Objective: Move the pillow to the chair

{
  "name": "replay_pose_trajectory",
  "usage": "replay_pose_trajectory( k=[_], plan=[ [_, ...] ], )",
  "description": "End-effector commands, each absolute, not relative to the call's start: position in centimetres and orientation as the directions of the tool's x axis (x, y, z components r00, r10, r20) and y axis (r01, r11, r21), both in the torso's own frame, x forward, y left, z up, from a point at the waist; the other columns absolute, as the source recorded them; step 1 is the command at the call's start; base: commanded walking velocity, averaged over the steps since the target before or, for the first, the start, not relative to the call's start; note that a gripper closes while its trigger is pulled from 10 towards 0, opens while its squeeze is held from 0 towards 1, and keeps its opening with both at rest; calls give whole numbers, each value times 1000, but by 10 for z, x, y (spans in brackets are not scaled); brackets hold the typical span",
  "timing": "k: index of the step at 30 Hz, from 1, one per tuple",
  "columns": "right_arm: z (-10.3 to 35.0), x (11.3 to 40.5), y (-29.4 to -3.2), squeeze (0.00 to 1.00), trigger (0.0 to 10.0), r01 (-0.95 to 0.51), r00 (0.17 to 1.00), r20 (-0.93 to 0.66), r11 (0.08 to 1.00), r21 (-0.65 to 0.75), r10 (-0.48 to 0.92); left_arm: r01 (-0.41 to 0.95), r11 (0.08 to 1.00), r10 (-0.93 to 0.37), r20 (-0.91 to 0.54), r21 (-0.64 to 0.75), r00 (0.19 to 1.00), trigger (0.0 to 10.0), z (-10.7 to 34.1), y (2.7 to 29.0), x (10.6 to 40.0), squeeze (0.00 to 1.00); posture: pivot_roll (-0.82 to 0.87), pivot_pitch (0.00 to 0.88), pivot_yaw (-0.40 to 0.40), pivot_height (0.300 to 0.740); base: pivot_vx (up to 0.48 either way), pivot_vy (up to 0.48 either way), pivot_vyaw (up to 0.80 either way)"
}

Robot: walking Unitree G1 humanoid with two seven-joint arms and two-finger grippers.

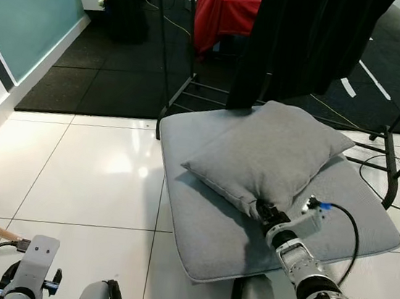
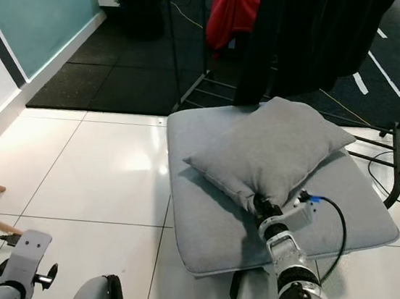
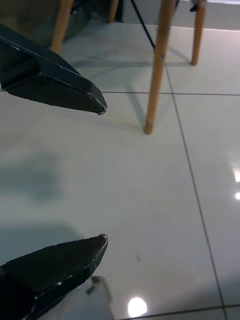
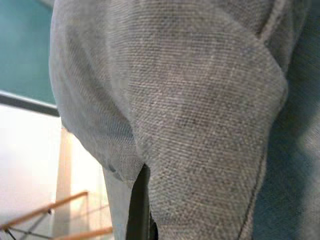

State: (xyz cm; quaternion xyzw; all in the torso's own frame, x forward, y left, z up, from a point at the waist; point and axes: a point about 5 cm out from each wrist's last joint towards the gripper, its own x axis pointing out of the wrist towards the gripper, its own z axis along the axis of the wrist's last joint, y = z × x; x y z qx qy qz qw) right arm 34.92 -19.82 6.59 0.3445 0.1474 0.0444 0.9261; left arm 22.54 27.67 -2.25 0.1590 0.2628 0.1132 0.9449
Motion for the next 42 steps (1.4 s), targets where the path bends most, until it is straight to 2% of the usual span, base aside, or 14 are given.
replay_pose_trajectory(
  k=[1, 4, 12, 18, 42],
  plan=[
    [75, 355, -192, 0, 0, -43, 956, -191, 749, 662, 224, -148, 919, 324, -483, 367, 814, 10000, -25, 281, 221, 0, -57, 181, 40, 444, 0, 0, 0],
    [83, 359, -195, 0, 0, -73, 963, -146, 739, 670, 227, -171, 921, 333, -485, 349, 809, 10000, -25, 279, 223, 0, -81, 161, 22, 454, 0, 0, 0],
    [90, 361, -201, 0, 0, -91, 960, -144, 758, 646, 238, -172, 930, 324, -504, 325, 801, 10000, -26, 270, 231, 0, -120, 127, -12, 469, 0, 0, 0],
    [99, 367, -201, 0, 0, -122, 956, -135, 774, 621, 259, -192, 937, 327, -538, 293, 777, 10000, -27, 261, 238, 0, -142, 107, -39, 499, -182, 0, 0],
    [109, 372, -194, 0, 0, -180, 948, -103, 771, 611, 303, -179, 940, 313, -530, 289, 788, 10000, -27, 255, 243, 0, -152, 76, -39, 584, -100, 0, 0]
  ],
)
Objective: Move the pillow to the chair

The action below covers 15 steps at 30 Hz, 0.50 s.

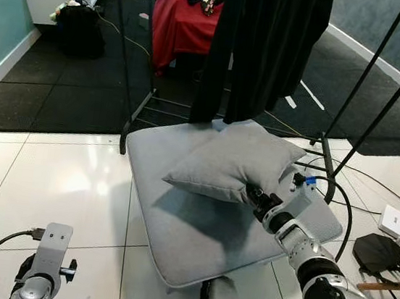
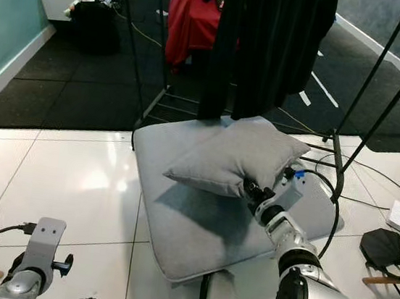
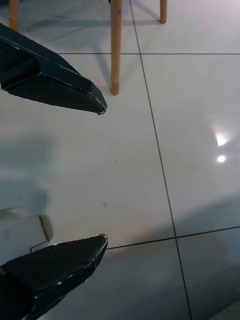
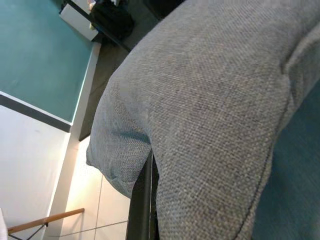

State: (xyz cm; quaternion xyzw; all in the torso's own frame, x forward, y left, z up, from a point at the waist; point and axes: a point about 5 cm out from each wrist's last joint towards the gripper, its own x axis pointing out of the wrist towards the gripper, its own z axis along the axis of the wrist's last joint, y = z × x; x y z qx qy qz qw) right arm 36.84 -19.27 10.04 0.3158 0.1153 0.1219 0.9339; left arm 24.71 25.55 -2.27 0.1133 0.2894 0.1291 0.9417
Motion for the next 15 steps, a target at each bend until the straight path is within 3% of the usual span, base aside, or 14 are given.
replay_pose_trajectory(
  k=[1, 15],
  plan=[
    [110, 373, -193, 0, 0, -185, 947, -99, 769, 612, 306, -180, 940, 314, -529, 290, 788, 10000, -27, 255, 242, 0, -151, 78, -40, 589, 0, 0, 0],
    [112, 373, -192, 0, 0, -198, 946, -86, 767, 610, 313, -181, 939, 317, -536, 291, 782, 10000, -27, 256, 242, 0, -151, 80, -40, 639, 0, 0, 0]
  ],
)
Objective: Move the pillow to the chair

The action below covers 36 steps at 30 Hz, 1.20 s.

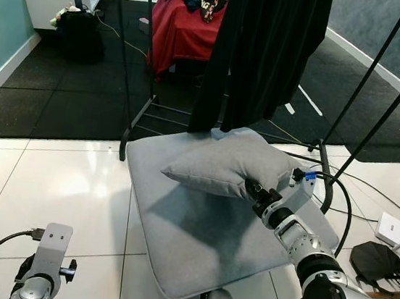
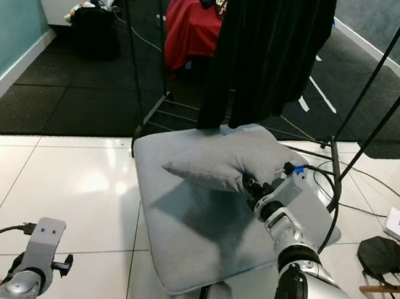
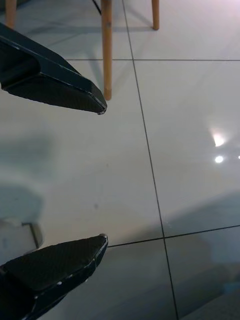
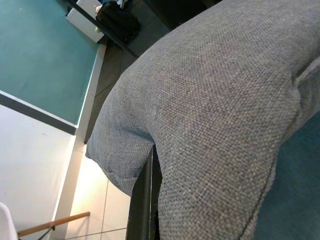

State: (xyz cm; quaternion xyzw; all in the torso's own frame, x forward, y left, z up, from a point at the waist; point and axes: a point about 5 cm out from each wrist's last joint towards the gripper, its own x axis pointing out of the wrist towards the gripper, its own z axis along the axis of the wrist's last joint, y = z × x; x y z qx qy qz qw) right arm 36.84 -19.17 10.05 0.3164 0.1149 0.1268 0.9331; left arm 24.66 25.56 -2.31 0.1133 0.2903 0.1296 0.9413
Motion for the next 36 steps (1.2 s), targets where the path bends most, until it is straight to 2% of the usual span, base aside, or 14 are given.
replay_pose_trajectory(
  k=[1, 8, 25, 36],
  plan=[
    [112, 373, -192, 0, 0, -198, 946, -86, 767, 610, 313, -181, 939, 317, -536, 291, 782, 10000, -27, 256, 242, 0, -151, 80, -40, 639, 0, 0, 0],
    [112, 374, -193, 0, 0, -199, 946, -84, 767, 610, 312, -182, 941, 316, -545, 287, 776, 10000, -28, 256, 242, 0, -151, 79, -40, 654, -480, 0, 0],
    [112, 373, -195, 0, 0, -191, 948, -88, 768, 611, 306, -190, 939, 320, -530, 286, 786, 10000, -26, 256, 243, 0, -151, 79, -44, 704, 0, 0, 0],
    [93, 363, -197, 0, 0, -139, 942, -167, 791, 595, 292, -168, 932, 322, -524, 320, 789, 10000, -27, 255, 243, 0, -148, 73, -45, 740, 0, 0, 0]
  ],
)
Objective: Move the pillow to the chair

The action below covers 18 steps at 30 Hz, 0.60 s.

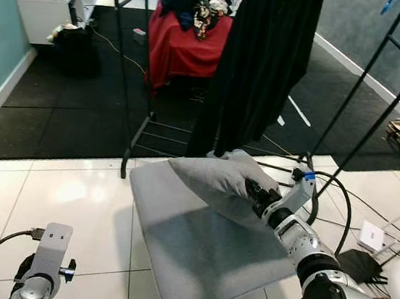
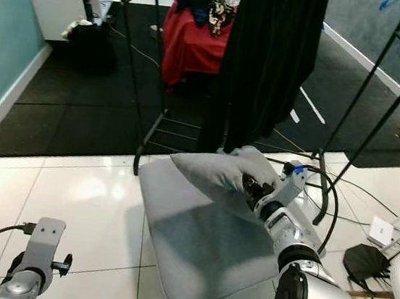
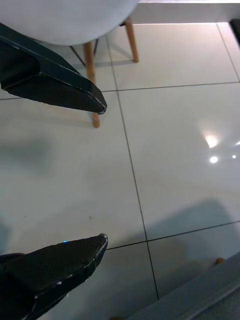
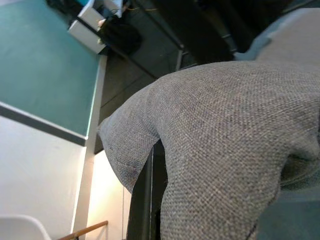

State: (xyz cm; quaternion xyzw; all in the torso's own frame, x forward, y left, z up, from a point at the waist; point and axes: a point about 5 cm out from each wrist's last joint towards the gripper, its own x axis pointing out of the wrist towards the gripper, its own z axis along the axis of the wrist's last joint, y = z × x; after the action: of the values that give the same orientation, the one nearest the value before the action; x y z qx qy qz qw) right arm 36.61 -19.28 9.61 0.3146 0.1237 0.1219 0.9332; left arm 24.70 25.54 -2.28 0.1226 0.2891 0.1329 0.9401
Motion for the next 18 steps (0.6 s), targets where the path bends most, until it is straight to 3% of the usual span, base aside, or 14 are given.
replay_pose_trajectory(
  k=[1, 11, 12, 18],
  plan=[
    [85, 360, -198, 0, 0, -117, 938, -200, 802, 585, 282, -172, 931, 325, -523, 321, 788, 10000, -27, 255, 243, 0, -145, 75, -48, 740, 0, 0, 0],
    [50, 338, -197, 0, 0, -61, 901, -336, 846, 530, 276, -179, 931, 331, -524, 318, 785, 10000, -27, 253, 243, 0, -149, 79, -45, 740, 0, 0, 0],
    [45, 334, -196, 0, 9647, -57, 893, -357, 854, 518, 276, -173, 928, 331, -519, 329, 788, 10000, -27, 253, 243, 0, -149, 79, -47, 740, 0, 0, 0],
    [30, 323, -191, 0, 10000, -60, 856, -427, 877, 476, 291, -165, 937, 317, -550, 308, 773, 10000, -29, 253, 242, 0, -150, 74, -48, 740, 0, 0, -138]
  ],
)
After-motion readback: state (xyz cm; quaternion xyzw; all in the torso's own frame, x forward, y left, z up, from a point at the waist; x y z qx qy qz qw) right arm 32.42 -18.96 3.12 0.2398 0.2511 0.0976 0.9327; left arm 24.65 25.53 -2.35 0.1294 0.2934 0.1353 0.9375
